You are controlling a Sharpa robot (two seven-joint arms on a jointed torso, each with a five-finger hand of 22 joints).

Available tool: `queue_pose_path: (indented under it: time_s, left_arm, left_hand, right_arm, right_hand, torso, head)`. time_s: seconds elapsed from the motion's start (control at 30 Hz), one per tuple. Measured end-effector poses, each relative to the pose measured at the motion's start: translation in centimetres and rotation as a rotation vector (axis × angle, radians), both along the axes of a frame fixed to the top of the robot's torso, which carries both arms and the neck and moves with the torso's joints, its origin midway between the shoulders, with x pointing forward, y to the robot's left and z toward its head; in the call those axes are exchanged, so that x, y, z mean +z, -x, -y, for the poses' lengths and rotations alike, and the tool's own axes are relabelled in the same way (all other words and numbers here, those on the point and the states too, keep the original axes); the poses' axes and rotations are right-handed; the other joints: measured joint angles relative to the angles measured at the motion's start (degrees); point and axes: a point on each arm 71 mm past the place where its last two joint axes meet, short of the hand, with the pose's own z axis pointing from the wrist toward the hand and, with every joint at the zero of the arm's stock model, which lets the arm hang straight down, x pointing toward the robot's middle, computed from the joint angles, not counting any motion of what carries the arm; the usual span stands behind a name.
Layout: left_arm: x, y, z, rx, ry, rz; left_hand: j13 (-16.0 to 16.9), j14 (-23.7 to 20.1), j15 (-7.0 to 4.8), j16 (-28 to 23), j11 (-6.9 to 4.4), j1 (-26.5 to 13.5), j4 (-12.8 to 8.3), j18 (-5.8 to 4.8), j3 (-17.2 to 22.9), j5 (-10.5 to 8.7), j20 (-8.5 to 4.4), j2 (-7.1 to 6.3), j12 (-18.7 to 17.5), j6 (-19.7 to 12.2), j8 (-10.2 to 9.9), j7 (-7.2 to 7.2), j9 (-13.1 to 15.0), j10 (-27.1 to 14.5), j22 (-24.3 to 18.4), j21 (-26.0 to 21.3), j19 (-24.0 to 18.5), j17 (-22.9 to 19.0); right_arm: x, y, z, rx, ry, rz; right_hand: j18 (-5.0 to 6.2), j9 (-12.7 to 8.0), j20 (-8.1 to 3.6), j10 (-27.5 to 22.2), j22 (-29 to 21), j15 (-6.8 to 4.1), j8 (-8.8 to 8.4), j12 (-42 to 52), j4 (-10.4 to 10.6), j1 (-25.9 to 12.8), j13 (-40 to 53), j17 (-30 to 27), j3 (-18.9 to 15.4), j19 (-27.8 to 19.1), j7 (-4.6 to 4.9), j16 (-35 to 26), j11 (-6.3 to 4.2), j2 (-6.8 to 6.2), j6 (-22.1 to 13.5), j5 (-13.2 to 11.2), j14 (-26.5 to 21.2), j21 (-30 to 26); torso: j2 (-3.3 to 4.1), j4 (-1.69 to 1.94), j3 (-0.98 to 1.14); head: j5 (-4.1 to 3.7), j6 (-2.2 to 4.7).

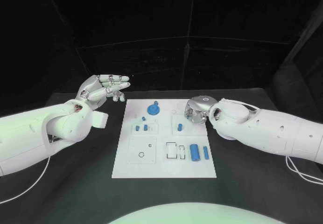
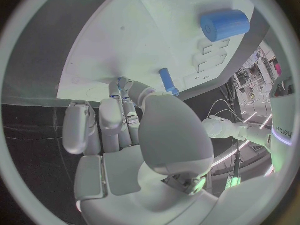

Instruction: Assemble the parts on the task board

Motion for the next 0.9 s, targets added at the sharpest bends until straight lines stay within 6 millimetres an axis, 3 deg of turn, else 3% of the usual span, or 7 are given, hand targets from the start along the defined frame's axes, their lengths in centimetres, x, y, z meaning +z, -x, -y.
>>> queue_pose_path:
  time_s: [0.4, 0.67, 0.9]
  left_arm:
    - [0.0, -0.1, -0.3, 0.008, -0.003, 0.000]
    - [-0.1, -0.2, -0.5, 0.012, -0.005, -0.001]
    - [-0.1, -0.3, -0.5, 0.014, -0.007, -0.001]
  left_hand:
    - [0.00, 0.00, 0.00, 0.00, 0.00, 0.00, 0.00, -0.01, 0.00, 0.00, 0.00, 0.00, 0.00, 0.00, 0.00, 0.00, 0.00, 0.00, 0.00, 0.00, 0.00, -0.10]
    - [0.04, 0.00, 0.00, 0.00, 0.00, 0.00, 0.00, -0.01, 0.00, 0.00, 0.00, 0.00, 0.00, 0.00, 0.00, 0.00, 0.01, 0.00, -0.05, -0.22, 0.00, -0.25]
    - [0.04, 0.00, 0.00, 0.00, 0.00, 0.00, 0.00, -0.02, 0.00, 0.00, 0.00, 0.00, 0.00, 0.00, 0.00, 0.00, 0.01, 0.00, -0.05, -0.22, 0.00, -0.25]
  right_arm:
    - [0.8, 0.8, 0.4, 0.003, -0.047, 0.048]
    - [2.1, 2.4, 1.4, 0.012, -0.081, 0.066]
    - [4.5, 4.3, -0.8, 0.074, -0.155, 0.086]
  right_hand:
    - [0.01, 0.07, 0.00, 0.08, -0.01, -0.20, -0.02, -0.01, 0.00, 0.00, -0.06, 0.00, 0.00, 0.00, 0.00, 0.24, -0.08, 0.00, 0.00, -0.01, 0.21, 0.20]
    - [0.01, 0.07, -0.03, 0.08, -0.01, -0.20, -0.08, -0.01, 0.00, -0.01, -0.10, 0.01, -0.01, 0.02, -0.01, 0.24, -0.08, 0.00, 0.00, -0.02, 0.21, 0.43]
    - [0.02, 0.04, 0.00, 0.07, -0.02, -0.20, -0.11, -0.01, 0.01, -0.01, -0.13, 0.14, -0.01, 0.40, -0.01, 0.48, -0.07, -0.01, -0.01, -0.03, 0.21, 0.63]
  torso:
    - [0.01, -0.03, -0.01]
    - [0.01, -0.03, -0.01]
    - [-0.01, -0.02, -0.05]
  head:
    - [0.09, 0.05]
    - [0.12, 0.02]
    - [0.52, 0.30]
